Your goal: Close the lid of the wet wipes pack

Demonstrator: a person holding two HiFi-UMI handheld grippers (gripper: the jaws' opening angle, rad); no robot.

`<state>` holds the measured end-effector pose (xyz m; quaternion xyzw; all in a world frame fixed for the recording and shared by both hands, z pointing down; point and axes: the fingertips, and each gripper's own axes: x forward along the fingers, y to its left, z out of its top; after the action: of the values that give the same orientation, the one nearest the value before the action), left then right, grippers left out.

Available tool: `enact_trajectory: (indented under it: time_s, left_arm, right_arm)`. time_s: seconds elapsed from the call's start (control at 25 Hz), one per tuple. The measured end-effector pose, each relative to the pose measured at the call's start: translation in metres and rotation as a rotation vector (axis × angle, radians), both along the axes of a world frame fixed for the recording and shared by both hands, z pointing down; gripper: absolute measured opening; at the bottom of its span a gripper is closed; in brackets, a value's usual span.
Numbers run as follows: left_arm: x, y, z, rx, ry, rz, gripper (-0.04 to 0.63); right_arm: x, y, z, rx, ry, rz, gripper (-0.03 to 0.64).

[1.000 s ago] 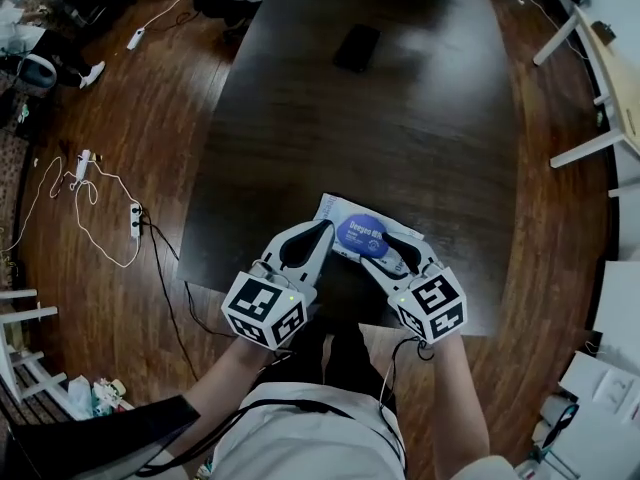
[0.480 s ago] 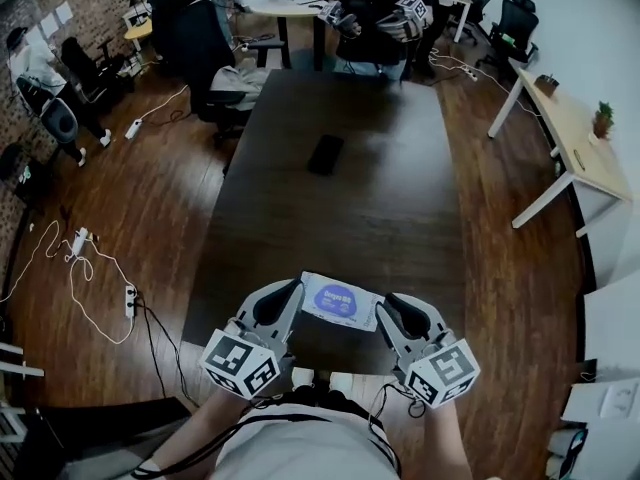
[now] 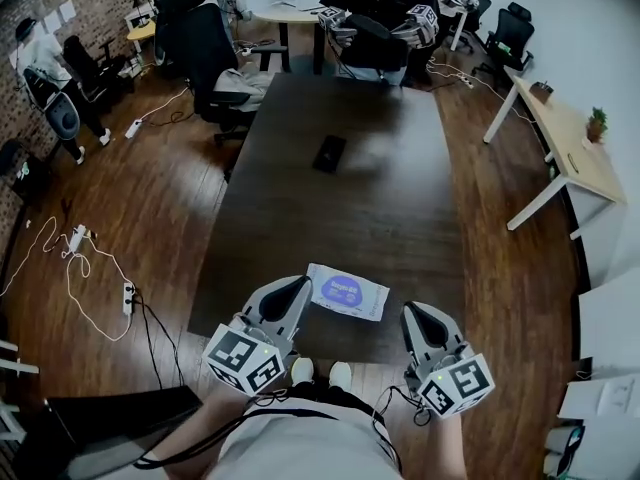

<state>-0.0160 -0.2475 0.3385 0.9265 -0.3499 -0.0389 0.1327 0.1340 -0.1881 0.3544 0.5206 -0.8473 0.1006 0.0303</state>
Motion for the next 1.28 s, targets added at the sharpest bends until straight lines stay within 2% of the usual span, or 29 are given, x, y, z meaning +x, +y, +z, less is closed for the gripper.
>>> enact_trajectory:
  time_s: [0.28, 0.48, 0.72, 0.96, 1.04, 1.28]
  left_arm:
    - [0.004, 0.020, 0.000, 0.012, 0.019, 0.073, -0.002]
    - [0.008, 0.055, -0.014, 0.048, 0.022, 0.085, -0.002]
    - [0.024, 0.128, -0.033, 0.093, 0.022, 0.055, -0.002]
    - [0.041, 0.216, -0.020, 0.056, 0.027, 0.057, -0.002]
    - [0.041, 0.248, -0.019, 0.038, 0.013, 0.047, -0.002]
    - [0.030, 0.318, -0.034, 0.082, 0.006, 0.004, -0.002]
  right_arm:
    - [0.000, 0.039, -0.008, 0.018, -0.058, 0.082, 0.008]
    - [0.001, 0.076, -0.021, 0.059, -0.061, 0.084, 0.008]
    - [0.014, 0.149, -0.040, 0.127, -0.064, 0.052, 0.008]
    - [0.024, 0.238, -0.036, 0.142, -0.095, 0.045, 0.008]
    - [0.023, 0.267, -0.035, 0.142, -0.100, 0.036, 0.008]
    - [0.018, 0.331, -0.044, 0.180, -0.116, -0.006, 0.008]
